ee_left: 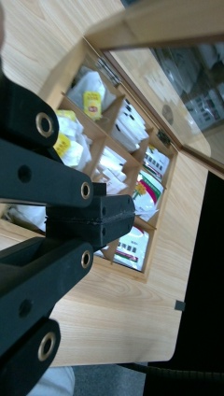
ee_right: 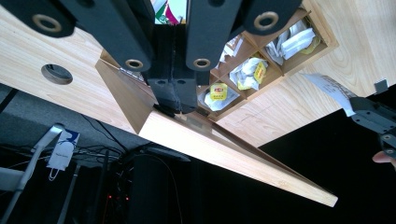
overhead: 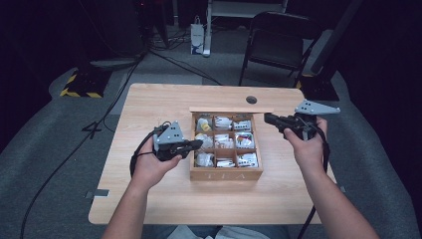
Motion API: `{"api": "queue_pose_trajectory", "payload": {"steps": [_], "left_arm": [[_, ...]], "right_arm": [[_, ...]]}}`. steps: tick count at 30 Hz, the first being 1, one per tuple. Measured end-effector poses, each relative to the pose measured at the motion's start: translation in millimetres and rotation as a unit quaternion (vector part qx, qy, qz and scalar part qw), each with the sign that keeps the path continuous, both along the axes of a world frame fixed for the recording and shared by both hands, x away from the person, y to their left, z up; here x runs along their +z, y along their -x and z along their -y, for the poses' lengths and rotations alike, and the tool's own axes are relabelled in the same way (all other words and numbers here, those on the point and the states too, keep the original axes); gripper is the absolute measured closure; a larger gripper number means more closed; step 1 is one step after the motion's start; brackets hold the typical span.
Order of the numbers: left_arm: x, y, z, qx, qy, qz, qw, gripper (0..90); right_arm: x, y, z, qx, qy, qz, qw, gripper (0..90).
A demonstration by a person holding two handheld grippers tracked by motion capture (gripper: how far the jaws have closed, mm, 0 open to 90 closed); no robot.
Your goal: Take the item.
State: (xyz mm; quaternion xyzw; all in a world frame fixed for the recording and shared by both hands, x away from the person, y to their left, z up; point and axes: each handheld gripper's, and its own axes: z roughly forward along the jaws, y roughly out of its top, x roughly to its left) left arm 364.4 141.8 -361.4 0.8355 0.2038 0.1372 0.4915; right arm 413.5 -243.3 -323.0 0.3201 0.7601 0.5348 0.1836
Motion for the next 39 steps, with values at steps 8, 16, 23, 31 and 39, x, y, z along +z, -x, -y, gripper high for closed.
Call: {"api": "queue_pose_trajectory", "payload": {"steps": [8, 16, 23, 31, 39], "left_arm": [[1.1, 9.5, -18.1, 0.002, 0.009, 0.002, 1.0, 90.0], [-0.1, 16.3, -40.2, -0.001, 0.03, 0.001, 0.9995, 90.0], [-3.3, 19.0, -53.4, 0.007, 0.027, -0.011, 0.9996, 90.0], [-8.1, 19.3, -70.3, 0.015, 0.025, -0.018, 0.9994, 90.0], [-13.8, 25.0, -88.9, 0.021, 0.02, -0.025, 0.9993, 90.0]], "right_arm": [[0.3, 0.2, -0.1, 0.0, 0.001, -0.001, 1.0, 90.0], [-0.2, 0.3, -1.0, -0.002, 0.0, -0.002, 1.0, 89.9], [-1.5, 0.7, -2.7, 0.003, -0.001, -0.002, 1.0, 89.9], [-2.0, 1.3, -1.5, 0.006, 0.001, -0.003, 1.0, 89.9], [-1.5, 1.6, -1.5, 0.007, 0.004, -0.004, 1.0, 90.0]]}}
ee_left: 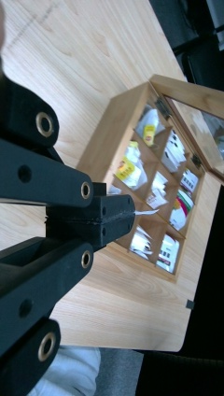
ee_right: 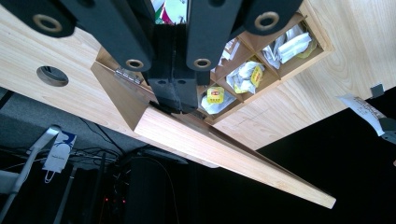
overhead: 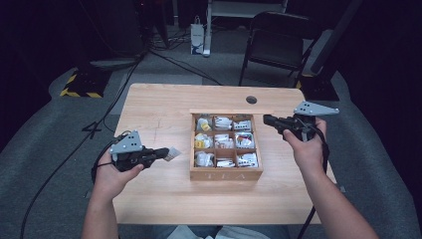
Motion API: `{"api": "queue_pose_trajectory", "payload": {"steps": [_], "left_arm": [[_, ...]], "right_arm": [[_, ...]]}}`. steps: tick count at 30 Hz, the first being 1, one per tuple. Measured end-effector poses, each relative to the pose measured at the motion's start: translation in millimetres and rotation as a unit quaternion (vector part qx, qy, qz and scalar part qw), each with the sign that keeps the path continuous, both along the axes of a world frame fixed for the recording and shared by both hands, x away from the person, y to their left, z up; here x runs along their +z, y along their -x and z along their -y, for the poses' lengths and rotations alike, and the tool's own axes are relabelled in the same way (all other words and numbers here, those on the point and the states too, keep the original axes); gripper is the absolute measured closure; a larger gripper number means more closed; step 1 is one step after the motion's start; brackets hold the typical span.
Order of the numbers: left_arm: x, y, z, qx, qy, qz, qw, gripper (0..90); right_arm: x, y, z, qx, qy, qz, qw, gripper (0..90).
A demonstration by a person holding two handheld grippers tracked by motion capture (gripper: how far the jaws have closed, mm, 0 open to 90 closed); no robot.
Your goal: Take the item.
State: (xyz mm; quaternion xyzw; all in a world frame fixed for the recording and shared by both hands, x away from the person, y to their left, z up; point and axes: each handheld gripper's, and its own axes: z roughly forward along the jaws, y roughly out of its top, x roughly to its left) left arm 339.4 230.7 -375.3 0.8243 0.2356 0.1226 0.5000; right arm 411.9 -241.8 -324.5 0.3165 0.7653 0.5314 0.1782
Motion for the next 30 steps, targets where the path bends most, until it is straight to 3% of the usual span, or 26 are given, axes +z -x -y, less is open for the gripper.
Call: {"api": "queue_pose_trajectory", "payload": {"steps": [10, 21, 27, 30], "left_arm": [[-13.6, -6.9, -12.7, 0.029, -0.027, -0.007, 0.9992, 90.0], [-35.6, -20.8, -21.3, 0.054, -0.029, -0.032, 0.9976, 90.0], [-47.4, -26.0, -22.1, 0.049, -0.025, -0.043, 0.9976, 90.0], [-54.2, -29.0, -22.4, 0.049, -0.032, -0.048, 0.9971, 90.0]], "right_arm": [[0.6, -0.4, -0.2, -0.001, 0.0, -0.001, 1.0, 89.9], [1.1, -0.6, -0.4, 0.0, 0.002, -0.001, 1.0, 90.0], [1.4, -0.6, -0.6, -0.001, 0.002, -0.001, 1.0, 89.9], [1.7, -0.4, -0.7, -0.002, 0.004, -0.002, 1.0, 89.9]]}}
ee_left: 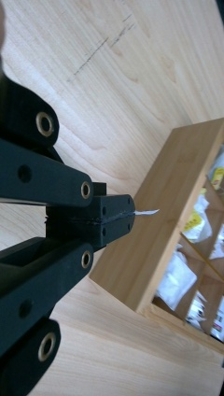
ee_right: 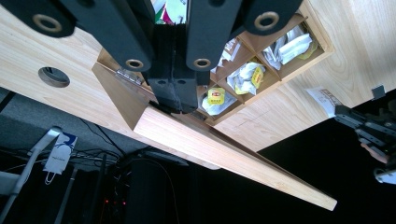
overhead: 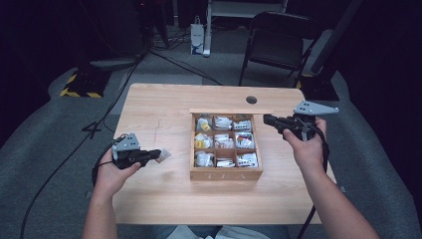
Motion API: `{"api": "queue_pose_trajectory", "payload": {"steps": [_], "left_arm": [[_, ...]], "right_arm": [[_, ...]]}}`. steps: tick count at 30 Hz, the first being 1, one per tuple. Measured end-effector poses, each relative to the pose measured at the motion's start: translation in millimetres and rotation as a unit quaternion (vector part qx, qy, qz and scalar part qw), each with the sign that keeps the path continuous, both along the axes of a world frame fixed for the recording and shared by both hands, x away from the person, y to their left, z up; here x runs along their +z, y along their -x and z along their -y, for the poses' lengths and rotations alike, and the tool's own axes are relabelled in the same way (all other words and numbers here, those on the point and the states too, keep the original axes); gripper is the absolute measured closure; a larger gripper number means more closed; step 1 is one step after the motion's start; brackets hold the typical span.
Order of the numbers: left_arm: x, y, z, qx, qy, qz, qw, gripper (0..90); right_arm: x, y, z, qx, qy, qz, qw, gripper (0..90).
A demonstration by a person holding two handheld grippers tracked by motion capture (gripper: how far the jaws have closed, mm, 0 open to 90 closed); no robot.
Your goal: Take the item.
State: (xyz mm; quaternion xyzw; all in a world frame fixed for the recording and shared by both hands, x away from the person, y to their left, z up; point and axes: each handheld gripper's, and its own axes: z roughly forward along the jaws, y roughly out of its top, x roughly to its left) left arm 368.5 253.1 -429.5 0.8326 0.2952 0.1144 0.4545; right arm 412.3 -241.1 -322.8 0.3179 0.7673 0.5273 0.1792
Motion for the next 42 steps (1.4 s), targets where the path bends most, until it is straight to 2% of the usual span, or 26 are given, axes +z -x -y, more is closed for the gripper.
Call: {"api": "queue_pose_trajectory", "payload": {"steps": [3, 5, 11, 16, 19, 22, 29, 31, 33, 35, 36, 37, 39, 42], "left_arm": [[-6.4, -3.0, -1.6, 0.001, 0.004, -0.004, 1.0, 90.0], [-10.5, -4.3, -2.0, -0.001, 0.013, -0.009, 0.9999, 90.0], [-22.0, -10.7, -1.3, 0.009, 0.004, -0.022, 0.9997, 90.0], [-25.6, -15.3, 0.5, 0.017, 0.005, -0.026, 0.9995, 90.0], [-28.5, -17.7, -0.1, 0.02, 0.002, -0.035, 0.9992, 89.9], [-31.3, -18.8, -0.8, 0.021, 0.009, -0.049, 0.9985, 89.9], [-33.3, -21.6, -2.2, 0.033, 0.012, -0.054, 0.9979, 88.6], [-33.9, -22.5, -3.1, 0.033, 0.01, -0.055, 0.9979, 86.6], [-34.3, -22.7, -3.5, 0.045, 0.004, -0.054, 0.9975, 81.3], [-34.9, -24.1, -4.7, 0.055, -0.005, -0.044, 0.9975, 75.4], [-35.6, -24.4, -4.7, 0.064, -0.01, -0.036, 0.9973, 68.9], [-36.1, -24.9, -5.1, 0.07, -0.022, -0.027, 0.997, 65.6], [-37.0, -25.4, -5.6, 0.072, -0.032, -0.025, 0.9966, 64.2], [-36.3, -25.0, -6.4, 0.071, -0.024, -0.023, 0.9969, 62.5]], "right_arm": [[0.0, 0.1, 0.1, 0.001, 0.001, 0.0, 1.0, 89.9], [-0.1, 0.0, 0.1, 0.0, 0.0, 0.0, 1.0, 89.9], [-0.2, 0.0, 0.3, 0.002, 0.001, 0.0, 1.0, 89.9], [-0.1, 0.0, 0.2, 0.001, 0.002, 0.0, 1.0, 89.9], [0.0, 0.1, -0.1, 0.001, 0.001, 0.001, 1.0, 89.9], [0.0, 0.0, -0.1, 0.001, 0.0, 0.0, 1.0, 89.9], [-0.3, 0.2, 0.0, 0.002, 0.001, 0.001, 1.0, 89.9], [-0.2, 0.1, 0.2, 0.002, 0.001, 0.0, 1.0, 89.9], [0.1, 0.0, 0.0, 0.002, 0.001, 0.0, 1.0, 89.9], [0.2, 0.0, 0.1, 0.001, 0.001, -0.001, 1.0, 89.9], [0.1, -0.2, 0.1, 0.001, 0.0, -0.001, 1.0, 89.9], [0.0, -0.3, 0.2, 0.001, -0.002, -0.001, 1.0, 89.8], [0.0, -0.4, 0.2, 0.001, -0.002, -0.001, 1.0, 89.8], [0.0, -0.3, 0.2, 0.002, -0.002, -0.002, 1.0, 89.8]]}}
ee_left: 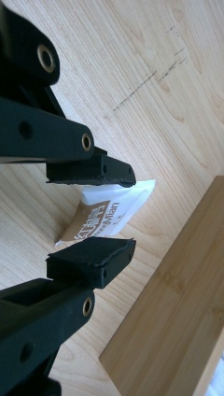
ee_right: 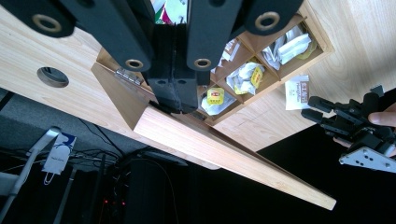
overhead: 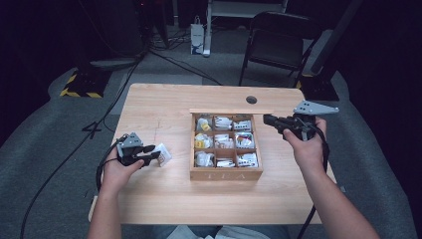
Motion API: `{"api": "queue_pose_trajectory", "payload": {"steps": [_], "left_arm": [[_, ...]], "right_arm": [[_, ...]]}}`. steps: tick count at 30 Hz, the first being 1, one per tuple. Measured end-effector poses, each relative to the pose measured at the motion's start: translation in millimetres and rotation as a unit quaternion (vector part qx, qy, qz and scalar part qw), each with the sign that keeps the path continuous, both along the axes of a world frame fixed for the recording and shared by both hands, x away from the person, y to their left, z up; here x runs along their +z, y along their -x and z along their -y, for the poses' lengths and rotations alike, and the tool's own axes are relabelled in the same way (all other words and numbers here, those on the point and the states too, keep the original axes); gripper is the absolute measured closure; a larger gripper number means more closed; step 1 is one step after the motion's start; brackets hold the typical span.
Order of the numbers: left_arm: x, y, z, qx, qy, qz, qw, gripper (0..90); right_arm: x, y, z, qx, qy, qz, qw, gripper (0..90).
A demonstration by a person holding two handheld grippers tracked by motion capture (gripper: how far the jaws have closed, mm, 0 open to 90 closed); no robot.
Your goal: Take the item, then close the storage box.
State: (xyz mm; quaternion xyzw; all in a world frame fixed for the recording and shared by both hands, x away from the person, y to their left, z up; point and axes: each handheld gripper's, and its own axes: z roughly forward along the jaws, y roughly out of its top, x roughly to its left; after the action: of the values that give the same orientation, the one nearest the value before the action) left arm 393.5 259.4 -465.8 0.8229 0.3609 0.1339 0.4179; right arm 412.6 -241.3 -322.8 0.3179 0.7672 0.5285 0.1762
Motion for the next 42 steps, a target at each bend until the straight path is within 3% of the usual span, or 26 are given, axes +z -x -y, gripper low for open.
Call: {"api": "queue_pose_trajectory", "payload": {"steps": [8, 14, 19, 24, 30, 33, 36, 42], "left_arm": [[12.7, 9.1, 2.3, -0.013, 0.017, 0.011, 0.9997, 58.2], [22.8, 24.0, 7.1, -0.026, 0.036, 0.013, 0.9989, 54.3], [34.7, 43.9, 16.9, -0.048, 0.021, 0.028, 0.9982, 52.1], [40.7, 60.1, 24.5, -0.07, 0.025, 0.038, 0.9965, 51.9], [37.0, 73.5, 31.8, -0.085, 0.026, 0.036, 0.9954, 51.1], [33.2, 81.2, 33.0, -0.081, 0.01, 0.034, 0.996, 50.6], [28.5, 86.1, 33.7, -0.084, 0.012, 0.027, 0.996, 49.6], [7.2, 89.2, 31.5, -0.072, 0.014, 0.017, 0.9972, 47.9]], "right_arm": [[-0.1, 0.0, 0.1, 0.001, -0.001, 0.0, 1.0, 89.5], [-0.5, -0.3, 0.7, 0.003, -0.001, 0.0, 1.0, 89.5], [-0.2, -0.4, 0.7, 0.004, 0.001, 0.0, 1.0, 89.5], [-0.7, 0.3, 0.9, 0.005, 0.002, 0.0, 1.0, 89.5], [-0.7, 1.3, 0.8, 0.006, 0.005, -0.002, 1.0, 89.5], [-1.5, 2.0, 1.2, 0.008, 0.006, -0.003, 0.9999, 89.5], [-2.8, 2.8, 1.8, 0.011, 0.005, -0.005, 0.9999, 89.5], [-3.1, 4.1, 2.0, 0.014, 0.009, -0.009, 0.9998, 89.4]]}}
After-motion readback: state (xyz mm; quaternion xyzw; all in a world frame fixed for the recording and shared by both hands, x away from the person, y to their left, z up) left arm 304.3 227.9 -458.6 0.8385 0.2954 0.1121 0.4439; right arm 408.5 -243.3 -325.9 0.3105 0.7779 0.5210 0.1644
